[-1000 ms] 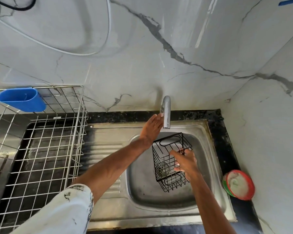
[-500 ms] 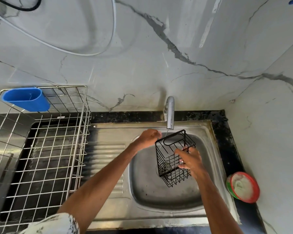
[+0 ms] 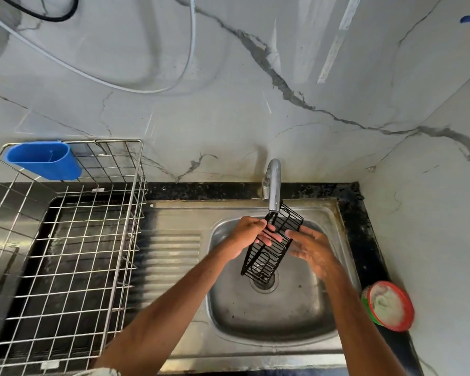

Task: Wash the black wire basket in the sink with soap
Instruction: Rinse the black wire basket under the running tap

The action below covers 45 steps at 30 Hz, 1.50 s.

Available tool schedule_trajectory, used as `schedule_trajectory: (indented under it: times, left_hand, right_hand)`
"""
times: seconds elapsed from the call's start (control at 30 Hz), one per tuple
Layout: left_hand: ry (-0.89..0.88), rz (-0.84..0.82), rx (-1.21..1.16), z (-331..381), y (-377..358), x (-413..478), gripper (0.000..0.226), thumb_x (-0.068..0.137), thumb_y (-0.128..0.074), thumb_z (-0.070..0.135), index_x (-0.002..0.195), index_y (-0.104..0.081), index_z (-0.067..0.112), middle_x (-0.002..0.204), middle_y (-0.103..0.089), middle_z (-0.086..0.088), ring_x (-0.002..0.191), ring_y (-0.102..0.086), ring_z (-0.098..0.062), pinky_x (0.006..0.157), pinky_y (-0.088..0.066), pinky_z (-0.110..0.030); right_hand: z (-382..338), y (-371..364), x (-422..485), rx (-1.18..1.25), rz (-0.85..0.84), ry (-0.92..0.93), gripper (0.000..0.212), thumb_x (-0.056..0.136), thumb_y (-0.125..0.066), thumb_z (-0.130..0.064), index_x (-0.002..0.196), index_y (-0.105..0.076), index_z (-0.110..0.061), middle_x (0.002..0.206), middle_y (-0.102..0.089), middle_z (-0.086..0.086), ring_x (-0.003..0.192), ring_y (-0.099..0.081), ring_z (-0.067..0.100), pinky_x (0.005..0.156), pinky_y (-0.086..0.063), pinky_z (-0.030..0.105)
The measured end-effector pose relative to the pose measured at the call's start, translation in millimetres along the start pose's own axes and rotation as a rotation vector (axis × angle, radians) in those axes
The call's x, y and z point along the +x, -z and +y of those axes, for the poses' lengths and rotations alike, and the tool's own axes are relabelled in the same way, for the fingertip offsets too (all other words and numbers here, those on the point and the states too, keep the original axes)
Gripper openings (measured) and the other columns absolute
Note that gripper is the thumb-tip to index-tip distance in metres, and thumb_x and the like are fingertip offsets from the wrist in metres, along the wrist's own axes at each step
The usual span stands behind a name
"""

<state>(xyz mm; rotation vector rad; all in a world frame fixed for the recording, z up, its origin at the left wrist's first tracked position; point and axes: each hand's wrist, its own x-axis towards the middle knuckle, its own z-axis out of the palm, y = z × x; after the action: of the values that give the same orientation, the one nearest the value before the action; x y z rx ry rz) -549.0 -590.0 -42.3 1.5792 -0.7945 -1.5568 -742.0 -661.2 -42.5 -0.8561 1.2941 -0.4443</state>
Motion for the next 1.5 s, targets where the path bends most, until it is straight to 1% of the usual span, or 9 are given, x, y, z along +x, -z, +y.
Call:
schedule_trajectory:
  times: [0.13,0.23,0.3,0.4,0.57,0.9,1.13,1.37,1.5]
  left_hand:
    - [0.046,0.056,-0.021,-3,-1,2,0.035,0.113,-0.039,0.018,0.108,-0.070,0.003,0.101,-0.080,-0.011,0.066,-0.072,-0.013,0.057,-0.040,-0.022]
    - [0.060,0.076,-0.001,-4,1,1,0.038,0.113,-0.039,0.020,0.109,-0.071,0.000,0.097,-0.081,-0.011,0.074,-0.075,-0.019,0.062,-0.046,-0.026]
    - [0.046,0.081,-0.024,-1,0,0,0.039,0.113,-0.039,0.017,0.104,-0.072,-0.001,0.086,-0.081,-0.008,0.075,-0.076,-0.022,0.067,-0.051,-0.028]
    - [0.038,0.149,-0.059,2,0,-3,0.036,0.109,-0.043,0.006,0.085,-0.071,0.003,0.065,-0.072,0.000,0.064,-0.066,-0.016,0.059,-0.052,-0.020]
    - [-0.018,0.164,-0.073,-7,5,-8,0.026,0.102,-0.052,0.001,0.087,-0.071,-0.009,0.077,-0.073,-0.010,0.070,-0.068,-0.017,0.066,-0.055,-0.021]
    - [-0.029,0.199,-0.085,-8,5,-19,0.039,0.112,-0.042,0.019,0.097,-0.074,0.003,0.083,-0.080,-0.010,0.068,-0.074,-0.022,0.060,-0.050,-0.023]
    - [-0.052,0.301,-0.148,-6,3,-15,0.039,0.110,-0.049,0.017,0.082,-0.072,0.002,0.059,-0.069,0.003,0.051,-0.063,-0.005,0.055,-0.047,-0.022]
    - [-0.100,0.240,-0.165,0,-2,-18,0.041,0.113,-0.041,0.019,0.112,-0.071,-0.009,0.089,-0.080,-0.015,0.070,-0.077,-0.019,0.057,-0.053,-0.017]
    - [-0.029,0.325,-0.235,-5,-3,-10,0.038,0.112,-0.042,0.017,0.110,-0.073,-0.004,0.089,-0.079,-0.016,0.073,-0.077,-0.021,0.060,-0.056,-0.022]
  right_hand:
    - [-16,-7,-11,-0.396,0.227,0.328,0.056,0.088,-0.077,-0.028,0.138,-0.056,-0.019,0.123,-0.067,0.000,0.115,-0.064,0.020,0.093,-0.055,0.036]
    - [-37,-34,-30,-0.804,-0.034,0.525,0.040,0.105,-0.049,-0.038,0.145,-0.047,-0.031,0.089,-0.056,-0.012,0.091,-0.058,0.012,0.091,-0.052,0.040]
    - [-40,-51,-30,-0.880,-0.210,0.591,0.029,0.110,-0.036,-0.033,0.134,-0.053,-0.029,0.105,-0.063,0.001,0.103,-0.061,0.016,0.103,-0.044,0.045]
    - [-18,-65,-17,-1.167,-0.296,0.510,0.059,0.109,-0.012,-0.047,0.159,-0.025,-0.017,0.166,-0.024,0.003,0.155,-0.014,0.016,0.125,0.008,0.051]
    - [-5,-56,-19,-1.333,-0.341,0.574,0.105,0.075,0.026,-0.082,0.161,0.004,-0.025,0.167,0.008,-0.012,0.152,0.013,0.003,0.117,0.024,0.055]
    - [-25,-58,12,-1.504,-0.240,0.432,0.067,0.101,0.003,-0.051,0.161,-0.012,-0.025,0.169,-0.010,0.002,0.156,0.000,0.021,0.120,0.001,0.068]
    - [-4,-63,-23,-1.298,-0.322,0.537,0.095,0.083,0.017,-0.081,0.160,0.009,-0.027,0.168,0.012,-0.009,0.152,0.018,0.007,0.118,0.020,0.059]
    - [-39,-53,4,-1.386,-0.209,0.359,0.053,0.109,-0.030,-0.012,0.160,-0.018,-0.015,0.169,0.006,0.012,0.156,0.005,0.030,0.124,-0.008,0.057]
    - [-16,-53,-19,-1.190,-0.229,0.411,0.068,0.102,-0.004,-0.052,0.162,-0.007,-0.018,0.169,0.009,0.004,0.156,0.007,0.020,0.126,-0.004,0.047]
